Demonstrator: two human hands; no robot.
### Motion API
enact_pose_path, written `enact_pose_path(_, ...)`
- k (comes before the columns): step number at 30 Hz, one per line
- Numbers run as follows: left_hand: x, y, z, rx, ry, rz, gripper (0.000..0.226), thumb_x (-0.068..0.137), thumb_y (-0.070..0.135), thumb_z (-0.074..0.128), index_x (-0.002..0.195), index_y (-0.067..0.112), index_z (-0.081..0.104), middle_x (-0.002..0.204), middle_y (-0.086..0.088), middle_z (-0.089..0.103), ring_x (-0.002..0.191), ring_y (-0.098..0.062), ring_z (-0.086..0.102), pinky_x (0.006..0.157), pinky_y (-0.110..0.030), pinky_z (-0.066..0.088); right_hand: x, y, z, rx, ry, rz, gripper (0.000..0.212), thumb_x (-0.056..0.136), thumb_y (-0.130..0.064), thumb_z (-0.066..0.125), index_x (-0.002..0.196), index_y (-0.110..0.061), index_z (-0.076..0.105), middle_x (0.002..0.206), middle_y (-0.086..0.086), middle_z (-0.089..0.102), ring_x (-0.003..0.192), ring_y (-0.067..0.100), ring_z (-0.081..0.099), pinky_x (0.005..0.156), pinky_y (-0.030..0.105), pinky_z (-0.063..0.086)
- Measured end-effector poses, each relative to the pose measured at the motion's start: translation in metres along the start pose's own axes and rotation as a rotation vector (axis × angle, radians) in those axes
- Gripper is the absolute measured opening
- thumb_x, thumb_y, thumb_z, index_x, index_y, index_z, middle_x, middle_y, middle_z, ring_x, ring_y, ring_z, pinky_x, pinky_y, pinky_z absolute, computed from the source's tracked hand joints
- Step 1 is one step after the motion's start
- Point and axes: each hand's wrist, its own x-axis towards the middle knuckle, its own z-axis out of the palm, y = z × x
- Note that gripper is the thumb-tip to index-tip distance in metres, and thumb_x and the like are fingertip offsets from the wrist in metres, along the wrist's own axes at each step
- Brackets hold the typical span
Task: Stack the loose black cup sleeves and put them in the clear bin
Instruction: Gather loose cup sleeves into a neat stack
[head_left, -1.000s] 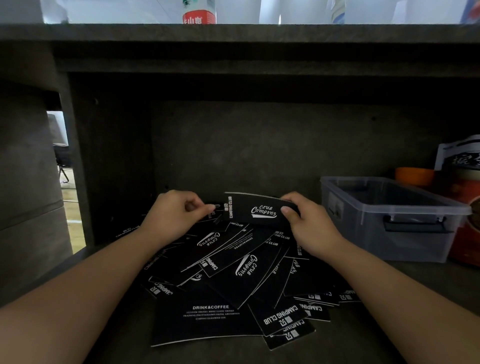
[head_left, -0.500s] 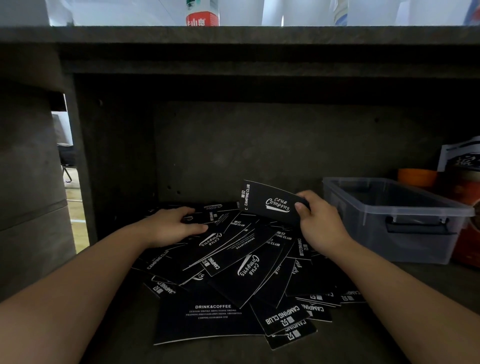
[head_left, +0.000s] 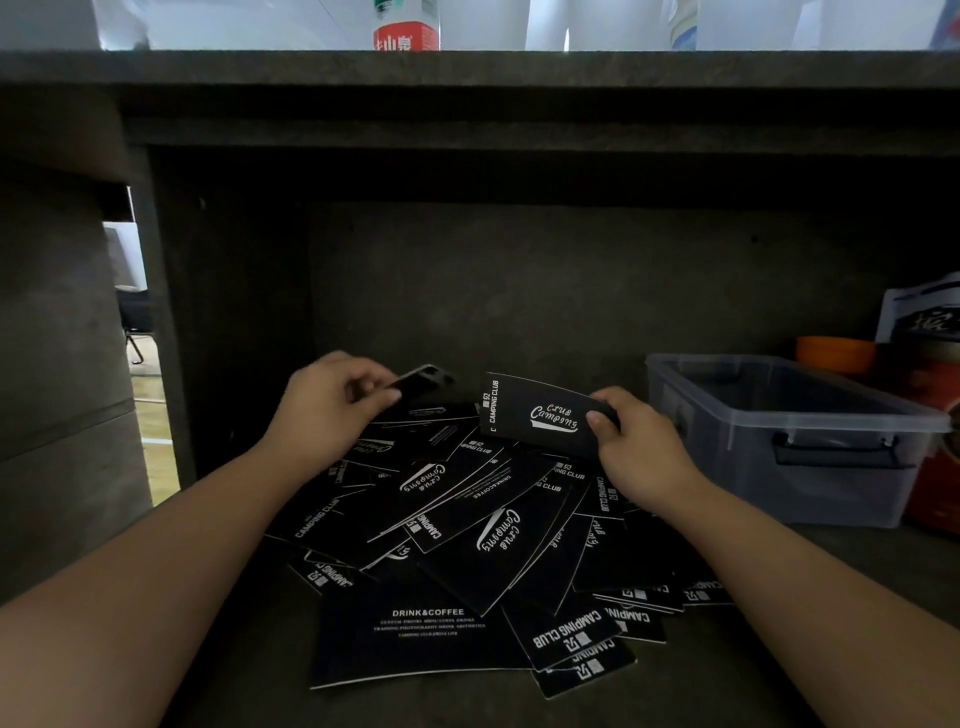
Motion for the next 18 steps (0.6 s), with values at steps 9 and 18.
enact_pose_path(9,-0.001,0.013,0.002,-0.616,0.196,-0.357,0.012,0.094,0.021,0.062,0.084,0.022,0.065,0.076,0.004,0.058,0.063,-0.003,0.052,0.062,-0.018,0.045,0.000,0.001,0.000,0.005,-0.006,-0.003,0.017,0.100,-0.018,0.045,0.111,-0.017,0.058,0.102,0.004,0.064,0.087,0.013,0.056,0.062,0.018,0.039)
enact_pose_path(18,-0.004,0.015,0.007,-0.745,-0.045,-0.535,0.007,0.089,0.019,0.068,0.095,0.016,0.069,0.083,0.001,0.074,0.063,-0.002,0.059,0.060,-0.015,0.047,0.001,0.001,0.001,0.015,0.010,-0.012,0.016,0.100,-0.018,0.046,0.110,-0.018,0.058,0.097,0.000,0.061,0.077,0.002,0.051,0.059,0.010,0.036)
